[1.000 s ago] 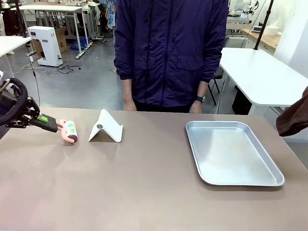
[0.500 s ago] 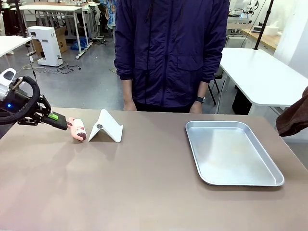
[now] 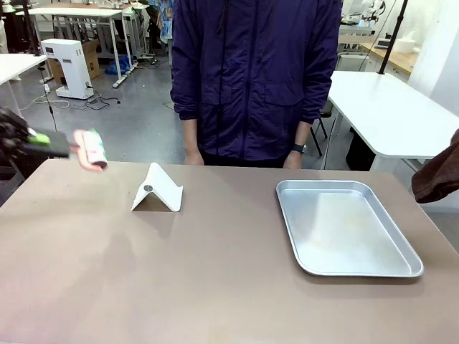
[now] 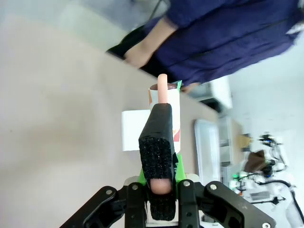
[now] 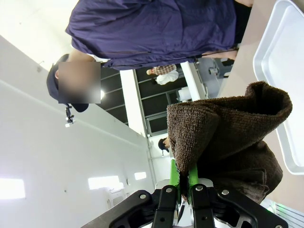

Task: Clean the surface of the table.
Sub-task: Clean the area not pointed to by the person.

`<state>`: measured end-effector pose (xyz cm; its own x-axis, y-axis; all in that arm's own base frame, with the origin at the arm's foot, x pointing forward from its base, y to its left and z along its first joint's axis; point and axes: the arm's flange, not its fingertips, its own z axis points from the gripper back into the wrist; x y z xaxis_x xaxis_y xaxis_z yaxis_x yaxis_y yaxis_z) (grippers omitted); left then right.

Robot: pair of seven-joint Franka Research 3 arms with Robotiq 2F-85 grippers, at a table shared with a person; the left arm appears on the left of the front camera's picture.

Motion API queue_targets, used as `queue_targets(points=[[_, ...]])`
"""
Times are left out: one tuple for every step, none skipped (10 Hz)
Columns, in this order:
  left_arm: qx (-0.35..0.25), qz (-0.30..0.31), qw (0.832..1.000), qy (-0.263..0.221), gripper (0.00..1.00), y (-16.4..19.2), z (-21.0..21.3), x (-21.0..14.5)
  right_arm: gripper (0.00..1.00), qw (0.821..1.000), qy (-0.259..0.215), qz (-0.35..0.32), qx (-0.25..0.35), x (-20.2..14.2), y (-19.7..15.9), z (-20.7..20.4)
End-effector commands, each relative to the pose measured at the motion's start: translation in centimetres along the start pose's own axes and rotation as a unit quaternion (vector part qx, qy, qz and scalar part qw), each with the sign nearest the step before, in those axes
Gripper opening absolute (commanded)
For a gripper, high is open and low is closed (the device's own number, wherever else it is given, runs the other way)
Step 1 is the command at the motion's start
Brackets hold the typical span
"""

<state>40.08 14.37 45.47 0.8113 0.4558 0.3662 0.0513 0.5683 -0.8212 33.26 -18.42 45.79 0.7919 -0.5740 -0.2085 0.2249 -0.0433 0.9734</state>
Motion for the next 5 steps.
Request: queue_targets(points=[[-0.085, -0.012, 0.996, 0.023, 0.22, 0.8, 4.7, -2.2, 0.00, 1.000, -0.009, 0.002, 0.010, -0.2, 0.3, -0.1], [-0.113, -0.002, 0.992, 0.059, 0.22, 1.5, 7.4, -2.7, 0.00, 1.000, -0.009, 0.002, 0.010, -0.2, 0.3, -0.1], [-0.141, 0.013, 0.985, 0.094, 0.22, 2.5, 9.9, -3.2, 0.00, 1.000, -0.009, 0.002, 0.010, -0.2, 0.3, -0.1], [-0.162, 0.032, 0.980, 0.108, 0.22, 3.8, 12.1, -3.5, 0.00, 1.000, -0.009, 0.002, 0.010, -0.2, 0.3, -0.1], [-0.175, 0.053, 0.977, 0.107, 0.22, 5.4, 14.0, -3.9, 0.00, 1.000, -0.009, 0.002, 0.010, -0.2, 0.3, -0.1]])
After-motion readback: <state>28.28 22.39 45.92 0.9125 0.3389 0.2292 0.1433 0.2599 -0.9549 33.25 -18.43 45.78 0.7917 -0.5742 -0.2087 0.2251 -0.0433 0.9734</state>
